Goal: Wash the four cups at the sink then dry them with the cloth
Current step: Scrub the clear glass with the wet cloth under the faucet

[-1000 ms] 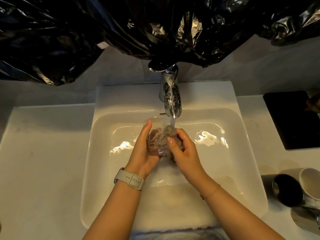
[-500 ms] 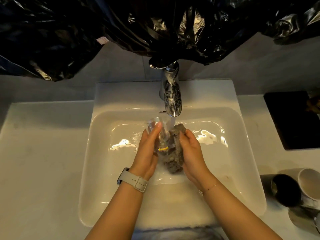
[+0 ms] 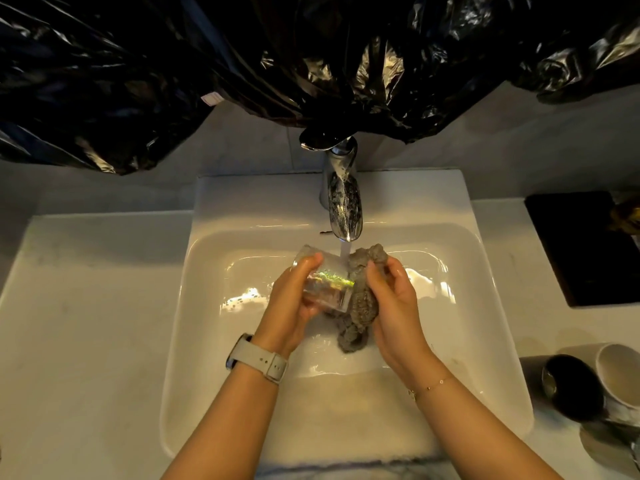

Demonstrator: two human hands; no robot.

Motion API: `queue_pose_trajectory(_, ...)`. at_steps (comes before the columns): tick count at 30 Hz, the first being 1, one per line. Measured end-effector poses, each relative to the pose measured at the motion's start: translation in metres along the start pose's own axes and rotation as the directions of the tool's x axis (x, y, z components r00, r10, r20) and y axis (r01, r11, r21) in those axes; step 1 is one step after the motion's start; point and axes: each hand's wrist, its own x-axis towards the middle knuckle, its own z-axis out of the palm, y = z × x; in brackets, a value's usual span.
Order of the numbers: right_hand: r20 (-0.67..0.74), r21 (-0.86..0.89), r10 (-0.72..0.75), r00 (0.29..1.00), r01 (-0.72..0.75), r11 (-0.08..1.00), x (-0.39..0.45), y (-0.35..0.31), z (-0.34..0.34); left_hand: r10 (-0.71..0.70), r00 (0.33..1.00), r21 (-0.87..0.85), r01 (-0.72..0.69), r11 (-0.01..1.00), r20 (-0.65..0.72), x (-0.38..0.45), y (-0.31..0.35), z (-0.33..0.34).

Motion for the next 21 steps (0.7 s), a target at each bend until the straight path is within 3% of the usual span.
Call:
queue_pose_trajectory(5, 0.002, -0.244, -0.203, 0.979, 0.198, 0.949, 0.006, -0.006, 0.001, -0.1, 0.995, -0.201, 0.103, 0.974, 0.026, -0.015, -0.007, 0.007)
queue_pose_trajectory(9, 0.004, -0.423, -0.23, 0.973, 0.21, 0.882, 0.007, 0.006, -0.003, -0.146, 0.989, -0.321, 0.132, 0.938, -0.021, -0.012, -0.001, 0.008)
queue_pose_trajectory(11, 0.069, -0.445, -0.247, 0.967, 0.251, 0.859, -0.008, 0.013, -0.002, -0.159, 0.984, -0.335, 0.123, 0.934, -0.084, -0.007, 0.0, 0.007)
queue_pose_trajectory(15, 0.197, -0.47, -0.329, 0.924, 0.384, 0.795, -0.014, 0.0, 0.012, -0.202, 0.977, -0.333, 0.168, 0.928, -0.068, -0.008, -0.001, 0.008)
queue_pose_trajectory(21, 0.072, -0.495, -0.222, 0.972, 0.229, 0.838, 0.014, 0.004, 0.002, -0.21, 0.973, -0.381, 0.158, 0.911, -0.1, -0.008, 0.004, 0.003)
